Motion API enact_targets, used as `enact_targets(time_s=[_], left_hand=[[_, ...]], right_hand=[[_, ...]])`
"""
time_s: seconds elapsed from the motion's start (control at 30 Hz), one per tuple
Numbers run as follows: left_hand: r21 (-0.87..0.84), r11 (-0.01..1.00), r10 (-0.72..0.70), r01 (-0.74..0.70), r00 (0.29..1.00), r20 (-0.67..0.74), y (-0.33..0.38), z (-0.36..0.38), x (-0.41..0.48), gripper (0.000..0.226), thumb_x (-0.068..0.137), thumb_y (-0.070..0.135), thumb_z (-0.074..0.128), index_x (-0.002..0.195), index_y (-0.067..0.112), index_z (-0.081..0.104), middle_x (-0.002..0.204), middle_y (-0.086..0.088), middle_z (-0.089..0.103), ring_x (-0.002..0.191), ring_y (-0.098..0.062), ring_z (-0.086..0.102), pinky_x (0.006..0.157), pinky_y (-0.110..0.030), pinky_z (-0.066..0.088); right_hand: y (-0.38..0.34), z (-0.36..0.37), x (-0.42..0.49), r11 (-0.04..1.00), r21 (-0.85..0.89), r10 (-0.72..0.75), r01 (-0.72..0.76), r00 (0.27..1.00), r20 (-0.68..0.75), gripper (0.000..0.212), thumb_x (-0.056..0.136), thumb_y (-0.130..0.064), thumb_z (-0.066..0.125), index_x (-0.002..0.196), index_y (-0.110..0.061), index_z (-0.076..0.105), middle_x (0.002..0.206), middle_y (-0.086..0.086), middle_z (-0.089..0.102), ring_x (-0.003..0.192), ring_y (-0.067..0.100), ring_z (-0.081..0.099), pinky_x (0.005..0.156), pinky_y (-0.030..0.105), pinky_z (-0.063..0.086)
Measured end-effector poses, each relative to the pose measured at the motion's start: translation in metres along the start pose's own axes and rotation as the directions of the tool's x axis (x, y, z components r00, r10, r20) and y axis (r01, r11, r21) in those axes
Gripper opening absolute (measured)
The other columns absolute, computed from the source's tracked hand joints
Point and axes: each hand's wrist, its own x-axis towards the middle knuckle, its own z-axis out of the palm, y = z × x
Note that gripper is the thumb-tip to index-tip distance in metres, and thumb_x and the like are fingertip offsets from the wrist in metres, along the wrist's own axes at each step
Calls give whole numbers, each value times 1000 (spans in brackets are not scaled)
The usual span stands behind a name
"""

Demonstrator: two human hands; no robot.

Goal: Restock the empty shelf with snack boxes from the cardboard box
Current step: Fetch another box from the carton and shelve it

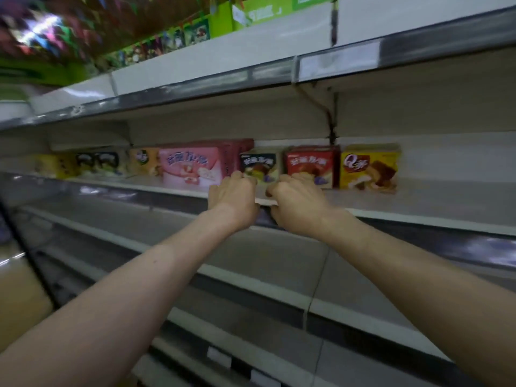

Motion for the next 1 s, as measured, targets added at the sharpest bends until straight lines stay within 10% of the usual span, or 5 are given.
enact_targets(time_s=[0.43, 1.0], left_hand=[[127, 883, -468, 451, 864, 189, -194, -7, -208, 38, 88, 23, 56, 126, 19, 55, 123, -11, 48, 113, -38, 54, 91, -44, 47], [214, 506, -800, 835, 363, 477, -369, -6, -557, 26, 86, 29, 65, 111, 19, 61, 115, -2, 61, 99, -26, 60, 77, -37, 52]], right_hand=[[-247, 58, -46, 863, 292, -476, 412, 857, 199, 22, 91, -16, 50, 106, -9, 65, 111, 14, 65, 101, 32, 60, 78, 36, 51], [-551, 106, -212, 577, 574, -817, 582, 430, 385, 15, 93, -21, 51, 83, -15, 61, 86, 1, 66, 71, 16, 59, 55, 25, 45]])
